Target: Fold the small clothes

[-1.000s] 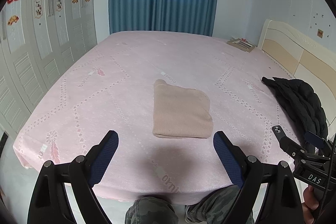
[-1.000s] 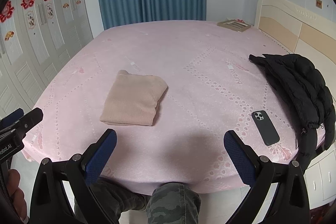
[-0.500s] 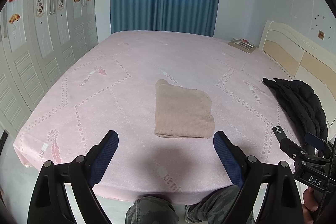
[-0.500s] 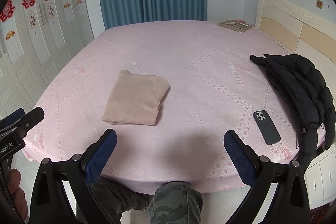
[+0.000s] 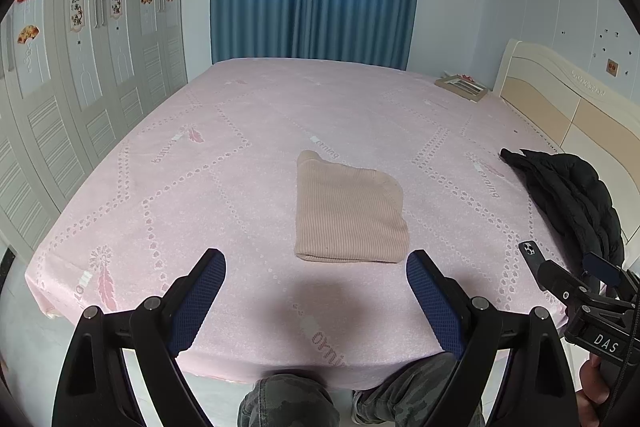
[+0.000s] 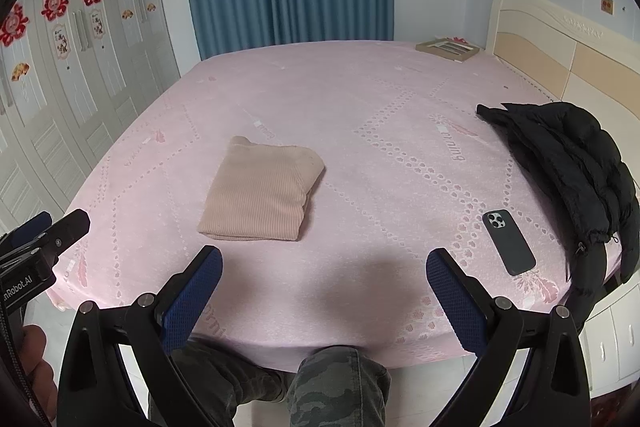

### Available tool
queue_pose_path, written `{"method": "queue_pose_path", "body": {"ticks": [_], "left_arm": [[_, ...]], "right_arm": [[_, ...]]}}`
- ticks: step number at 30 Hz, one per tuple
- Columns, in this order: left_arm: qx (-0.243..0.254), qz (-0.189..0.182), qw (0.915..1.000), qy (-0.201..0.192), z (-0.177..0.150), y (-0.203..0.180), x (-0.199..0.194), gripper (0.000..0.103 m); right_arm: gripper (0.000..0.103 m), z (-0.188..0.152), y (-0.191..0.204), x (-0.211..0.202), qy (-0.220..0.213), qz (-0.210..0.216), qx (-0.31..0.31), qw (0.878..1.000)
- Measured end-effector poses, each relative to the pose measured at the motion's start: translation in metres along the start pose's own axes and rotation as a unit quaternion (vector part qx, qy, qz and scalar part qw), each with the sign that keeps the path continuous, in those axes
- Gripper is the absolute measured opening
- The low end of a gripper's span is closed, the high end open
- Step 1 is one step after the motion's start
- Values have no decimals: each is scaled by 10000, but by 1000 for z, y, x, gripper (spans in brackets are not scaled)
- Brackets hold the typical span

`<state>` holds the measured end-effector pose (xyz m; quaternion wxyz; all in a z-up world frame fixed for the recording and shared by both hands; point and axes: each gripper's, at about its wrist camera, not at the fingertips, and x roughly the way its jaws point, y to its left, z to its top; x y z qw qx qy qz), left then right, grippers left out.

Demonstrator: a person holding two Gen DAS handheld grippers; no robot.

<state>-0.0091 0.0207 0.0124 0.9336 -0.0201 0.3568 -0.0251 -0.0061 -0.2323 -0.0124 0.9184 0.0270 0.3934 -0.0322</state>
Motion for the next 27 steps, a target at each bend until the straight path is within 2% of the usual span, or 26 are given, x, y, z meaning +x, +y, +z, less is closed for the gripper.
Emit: {"method": "queue_pose_path", "body": {"ticks": [27], "left_arm": [[-28, -23, 10000, -35, 0, 2, -4, 92]], "right_arm": [[100, 1, 7, -6, -64, 32, -55, 10000]]}}
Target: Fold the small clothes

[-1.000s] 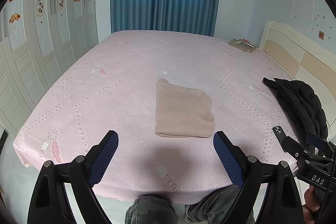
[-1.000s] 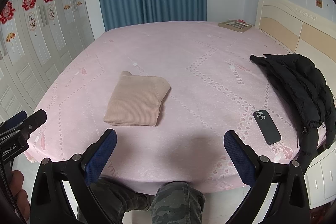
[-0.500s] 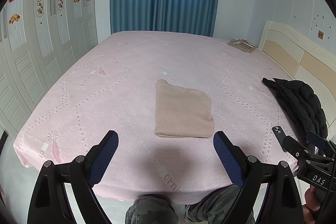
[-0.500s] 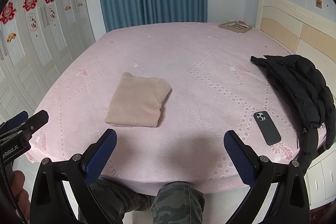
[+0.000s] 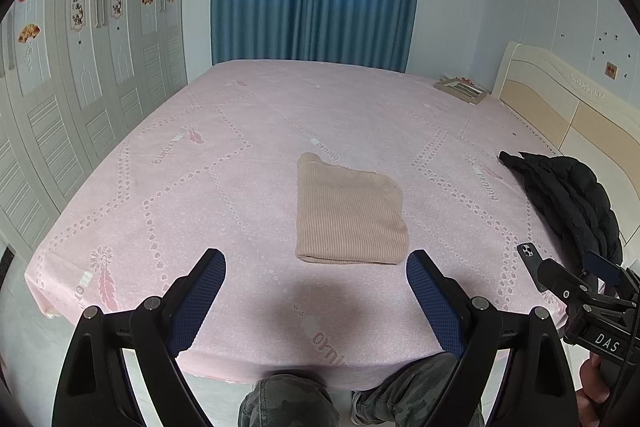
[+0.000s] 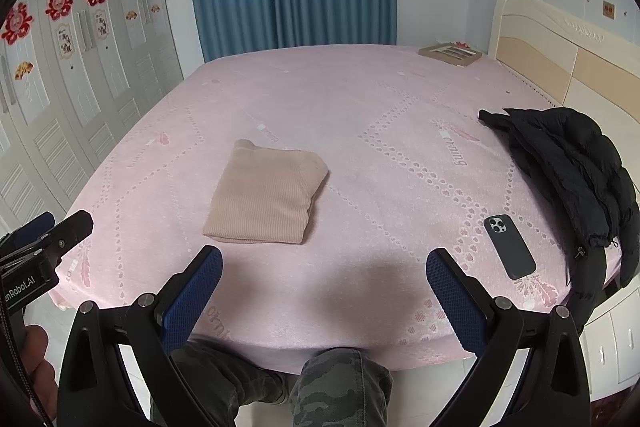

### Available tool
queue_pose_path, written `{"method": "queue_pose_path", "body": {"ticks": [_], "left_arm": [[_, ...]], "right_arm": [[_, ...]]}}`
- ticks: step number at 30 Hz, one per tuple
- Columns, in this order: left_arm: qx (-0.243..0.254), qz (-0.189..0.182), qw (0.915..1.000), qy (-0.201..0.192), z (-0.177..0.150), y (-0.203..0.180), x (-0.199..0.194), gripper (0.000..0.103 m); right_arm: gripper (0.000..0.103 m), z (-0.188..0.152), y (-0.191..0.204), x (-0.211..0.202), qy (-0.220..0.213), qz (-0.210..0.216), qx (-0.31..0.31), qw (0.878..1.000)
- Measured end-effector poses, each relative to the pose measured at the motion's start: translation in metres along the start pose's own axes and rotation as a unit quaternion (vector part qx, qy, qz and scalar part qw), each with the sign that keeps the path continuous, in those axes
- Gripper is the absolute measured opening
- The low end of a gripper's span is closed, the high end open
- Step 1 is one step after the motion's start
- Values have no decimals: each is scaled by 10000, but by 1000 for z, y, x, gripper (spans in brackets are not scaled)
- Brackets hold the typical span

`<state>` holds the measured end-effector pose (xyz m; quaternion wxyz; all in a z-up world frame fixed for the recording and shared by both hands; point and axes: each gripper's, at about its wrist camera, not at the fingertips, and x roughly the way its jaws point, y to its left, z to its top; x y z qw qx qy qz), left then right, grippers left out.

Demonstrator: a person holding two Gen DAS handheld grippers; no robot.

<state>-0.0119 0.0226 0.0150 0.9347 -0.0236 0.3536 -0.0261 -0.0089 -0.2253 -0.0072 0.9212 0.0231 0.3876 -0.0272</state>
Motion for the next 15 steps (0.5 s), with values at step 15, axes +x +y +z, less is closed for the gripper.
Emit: {"method": "queue_pose_path", "body": {"ticks": [15], "left_arm": [[43, 63, 10000, -31, 1, -1, -2, 92]], "right_arm": [[100, 2, -2, -3, -28, 39, 50, 10000]]}}
